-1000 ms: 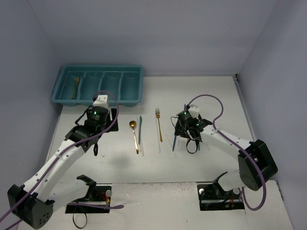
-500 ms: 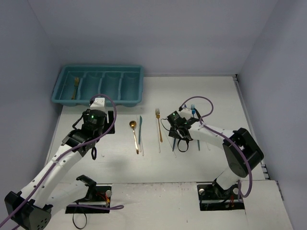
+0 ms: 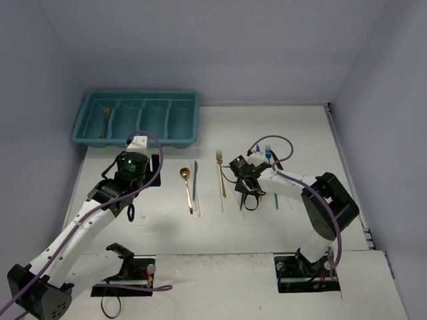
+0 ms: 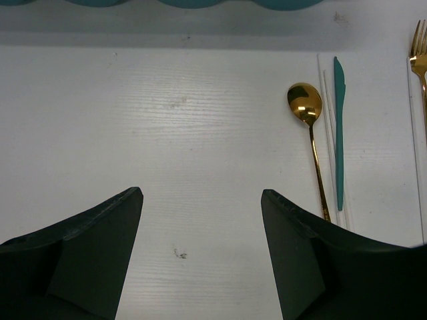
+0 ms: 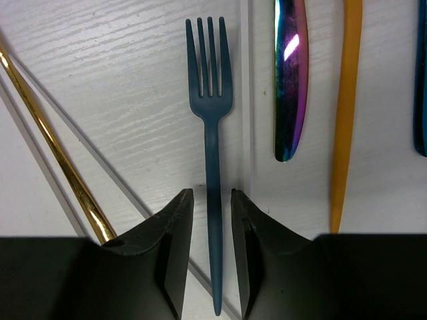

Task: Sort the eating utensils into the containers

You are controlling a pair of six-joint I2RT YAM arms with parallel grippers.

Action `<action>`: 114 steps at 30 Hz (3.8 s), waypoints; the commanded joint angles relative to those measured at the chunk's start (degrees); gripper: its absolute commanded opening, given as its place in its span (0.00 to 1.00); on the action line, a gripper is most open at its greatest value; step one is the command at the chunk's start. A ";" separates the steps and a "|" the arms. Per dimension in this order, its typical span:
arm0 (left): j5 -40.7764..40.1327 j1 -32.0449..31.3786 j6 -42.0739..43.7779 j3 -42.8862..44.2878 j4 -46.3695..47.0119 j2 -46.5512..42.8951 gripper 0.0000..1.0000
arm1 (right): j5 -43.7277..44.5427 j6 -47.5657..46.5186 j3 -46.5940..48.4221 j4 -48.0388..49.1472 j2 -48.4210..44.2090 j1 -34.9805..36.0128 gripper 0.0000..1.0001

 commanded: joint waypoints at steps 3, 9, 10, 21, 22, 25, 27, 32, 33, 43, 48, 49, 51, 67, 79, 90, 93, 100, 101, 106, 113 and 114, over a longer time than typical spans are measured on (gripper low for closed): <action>1.00 0.46 -0.48 1.64 1.61 0.38 0.69 | 3.12 0.70 2.58 -0.24 1.65 0.52 0.22; 4.57 0.37 -2.21 1.25 1.74 -0.05 0.69 | 3.74 -0.85 3.30 -0.24 1.36 0.77 0.02; 5.80 0.37 -2.80 1.19 1.71 -0.22 0.69 | 4.04 -1.40 3.54 -0.24 0.68 0.90 0.00; 22.08 -0.23 -12.66 2.34 8.02 -3.31 0.68 | 5.83 -5.25 11.02 -0.07 -11.26 4.17 0.00; 24.32 -0.36 -14.07 2.41 10.17 -3.25 0.68 | 5.78 -5.20 11.84 -0.07 -12.48 4.40 0.00; 29.16 -1.60 -17.40 2.07 16.75 -2.53 0.67 | 5.45 -4.98 13.64 0.13 -15.01 5.21 0.00; 30.53 -3.13 -19.36 1.99 21.12 -1.61 0.65 | 4.98 -4.77 14.51 0.39 -16.49 5.44 0.00; 29.63 -8.63 -20.99 3.60 28.32 2.62 0.62 | 3.15 -4.86 15.49 2.14 -20.02 5.75 0.00; 29.24 -9.75 -20.89 4.19 29.18 3.72 0.62 | 2.97 -4.71 15.48 2.46 -20.80 5.71 0.00; 23.99 -19.44 -14.20 9.36 32.95 13.92 0.54 | -1.55 -2.96 14.41 4.42 -23.62 5.80 0.00; 24.28 -21.17 -12.94 8.99 35.06 15.77 0.50 | -2.56 -2.80 13.62 5.17 -24.69 5.80 0.00; 24.16 -21.36 -12.69 9.00 35.30 15.96 0.50 | -2.72 -2.86 13.50 5.27 -24.79 5.80 0.00; 24.37 -21.51 -11.55 9.39 35.35 16.80 0.48 | -3.33 -2.80 13.30 5.64 -25.17 5.71 0.00; 23.33 -21.60 -8.98 12.64 35.53 20.32 0.16 | -5.78 -2.54 11.99 7.82 -25.33 5.80 0.00; 17.21 -21.26 -9.55 10.12 32.04 18.38 0.00 | -2.61 -4.57 11.19 7.77 -26.36 5.55 0.52; 15.50 -2.39 -3.23 9.91 16.13 12.20 0.00 | 0.35 -10.08 7.43 5.45 -32.60 -1.11 0.77; 17.80 11.33 5.01 13.95 13.43 13.57 0.00 | 1.27 -11.68 4.71 4.37 -35.21 -4.09 0.76; 13.72 28.14 21.09 22.80 17.26 27.15 0.00 | -0.42 -15.21 0.48 3.64 -37.05 -5.52 0.76; 13.31 30.25 21.49 24.09 18.54 29.66 0.00 | -0.65 -16.02 0.26 3.58 -36.91 -5.58 0.76; 14.68 36.98 23.50 35.81 20.81 44.16 0.00 | -1.22 -19.19 -0.06 3.27 -36.31 -5.90 0.76; 12.76 39.93 32.34 50.32 20.24 60.21 0.00 | -5.36 -20.56 -0.22 2.70 -35.61 -6.59 0.76; 12.94 40.53 32.40 51.97 20.02 61.95 0.00 | -6.18 -20.51 -0.41 2.44 -35.67 -6.64 0.76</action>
